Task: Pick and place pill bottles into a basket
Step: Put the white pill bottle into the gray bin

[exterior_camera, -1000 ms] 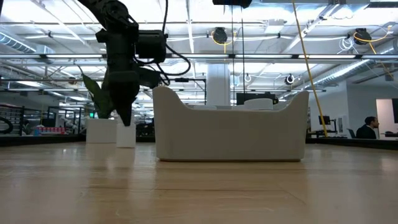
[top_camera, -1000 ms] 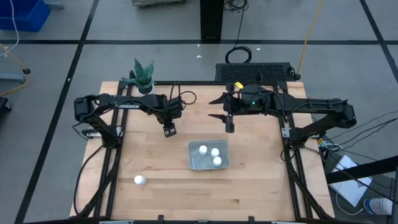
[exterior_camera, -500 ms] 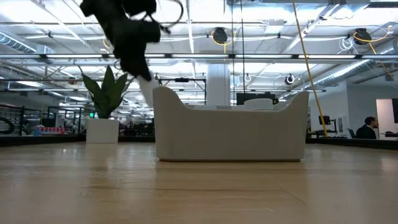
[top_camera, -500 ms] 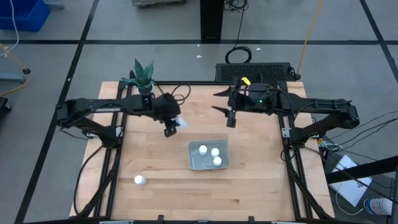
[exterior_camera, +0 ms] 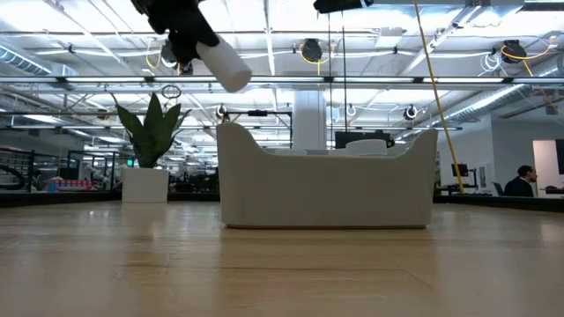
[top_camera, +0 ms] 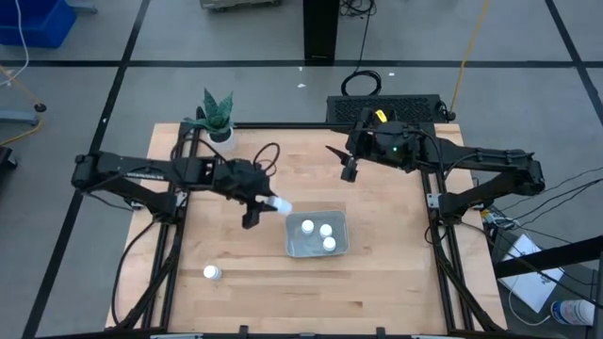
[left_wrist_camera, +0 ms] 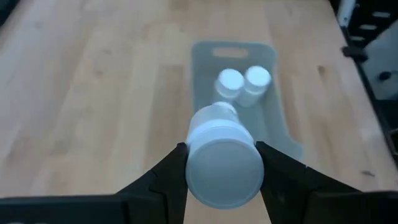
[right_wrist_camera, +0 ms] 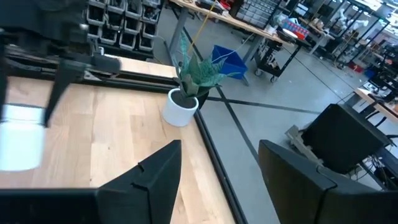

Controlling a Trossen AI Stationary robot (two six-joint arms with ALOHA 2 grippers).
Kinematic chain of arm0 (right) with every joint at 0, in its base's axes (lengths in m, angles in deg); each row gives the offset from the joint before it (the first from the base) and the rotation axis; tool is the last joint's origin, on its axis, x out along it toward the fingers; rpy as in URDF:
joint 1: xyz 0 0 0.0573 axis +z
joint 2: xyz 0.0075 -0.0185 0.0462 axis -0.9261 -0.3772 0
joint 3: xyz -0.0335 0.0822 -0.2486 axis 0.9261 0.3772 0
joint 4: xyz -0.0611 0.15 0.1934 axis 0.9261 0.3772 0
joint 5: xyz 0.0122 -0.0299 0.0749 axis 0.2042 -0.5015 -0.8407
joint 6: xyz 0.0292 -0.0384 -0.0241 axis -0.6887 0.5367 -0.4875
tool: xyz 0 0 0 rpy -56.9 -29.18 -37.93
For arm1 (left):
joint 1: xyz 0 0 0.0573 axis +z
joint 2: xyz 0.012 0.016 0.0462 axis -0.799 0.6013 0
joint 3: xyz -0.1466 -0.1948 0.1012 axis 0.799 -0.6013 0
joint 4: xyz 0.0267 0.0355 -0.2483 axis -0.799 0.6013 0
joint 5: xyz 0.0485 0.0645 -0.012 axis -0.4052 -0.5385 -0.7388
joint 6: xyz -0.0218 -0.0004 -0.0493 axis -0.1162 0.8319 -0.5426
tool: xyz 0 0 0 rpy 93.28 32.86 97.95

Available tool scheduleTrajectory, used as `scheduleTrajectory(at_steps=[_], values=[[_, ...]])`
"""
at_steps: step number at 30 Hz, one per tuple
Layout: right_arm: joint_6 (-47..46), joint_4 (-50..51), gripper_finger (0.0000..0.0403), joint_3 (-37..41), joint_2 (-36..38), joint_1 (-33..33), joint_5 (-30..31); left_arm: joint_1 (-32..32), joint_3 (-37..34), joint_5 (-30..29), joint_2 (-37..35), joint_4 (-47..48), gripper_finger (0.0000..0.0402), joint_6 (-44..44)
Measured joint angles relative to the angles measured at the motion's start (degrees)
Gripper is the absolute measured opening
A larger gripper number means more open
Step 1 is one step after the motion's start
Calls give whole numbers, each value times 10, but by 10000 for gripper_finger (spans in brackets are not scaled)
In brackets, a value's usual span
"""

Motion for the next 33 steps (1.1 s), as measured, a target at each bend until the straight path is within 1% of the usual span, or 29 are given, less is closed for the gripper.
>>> scheduleTrajectory(at_steps=[6, 11, 15, 17, 20, 24, 27, 30, 33], values=[[-3, 0, 208, 0, 0, 0, -1, -37, 0, -2, 0, -12, 165, -26], [-11, -1, 208, 0, 0, 0, -2, -49, 0, -1, 8, -15, 165, -42], [-11, -1, 208, 0, 0, 0, -2, -52, 7, 21, 31, -13, 165, -50], [-11, -1, 208, 0, 0, 0, -2, -54, 24, 32, 54, -6, 165, -46], [-13, -1, 208, 0, 0, 0, -2, -61, 69, 36, 94, 33, 165, -23], [-14, -1, 208, 0, 0, 0, -2, -71, 144, 27, 152, 107, 165, 9], [-14, 0, 208, 0, 0, 0, -2, -74, 188, 25, 195, 154, 165, 33], [-14, 0, 208, 0, 0, 0, -3, -74, 215, 24, 230, 193, 165, 43], [-14, 3, 208, 0, 0, 0, -3, -72, 226, 24, 259, 212, 165, 45]])
